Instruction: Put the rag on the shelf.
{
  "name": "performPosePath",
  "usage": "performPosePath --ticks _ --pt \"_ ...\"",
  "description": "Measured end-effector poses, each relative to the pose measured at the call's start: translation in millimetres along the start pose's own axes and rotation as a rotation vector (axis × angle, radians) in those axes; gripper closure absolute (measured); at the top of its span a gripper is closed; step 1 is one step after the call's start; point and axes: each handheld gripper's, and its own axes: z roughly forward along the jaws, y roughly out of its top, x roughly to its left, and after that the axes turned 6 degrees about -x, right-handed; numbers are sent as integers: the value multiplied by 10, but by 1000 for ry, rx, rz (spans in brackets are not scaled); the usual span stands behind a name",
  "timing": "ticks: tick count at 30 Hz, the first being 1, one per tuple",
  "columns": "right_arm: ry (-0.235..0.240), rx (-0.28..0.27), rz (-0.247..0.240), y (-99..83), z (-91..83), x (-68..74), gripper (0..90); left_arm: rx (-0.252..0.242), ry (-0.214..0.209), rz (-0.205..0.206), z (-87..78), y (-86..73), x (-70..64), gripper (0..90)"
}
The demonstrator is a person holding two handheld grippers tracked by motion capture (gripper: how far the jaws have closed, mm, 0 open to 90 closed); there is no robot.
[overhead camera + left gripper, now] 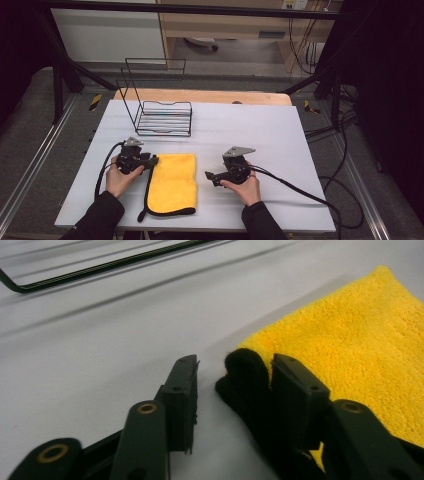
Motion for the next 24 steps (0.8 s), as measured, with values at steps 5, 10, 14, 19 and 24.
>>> performPosePath --ticks 5,10,14,19,24 --pt "5 -11 4 5 0 3 113 7 -19 -7 15 -11 -12 632" --pt "6 -34 21 34 22 -4 138 19 -12 -15 18 -5 -33 660" --pt "0 -25 5 119 108 37 171 23 3 19 21 7 -89 708" --pt "1 -47 14 245 297 125 231 26 15 46 21 8 -117 730" --pt "-14 -32 10 316 546 173 299 27 23 53 23 5 -126 730"
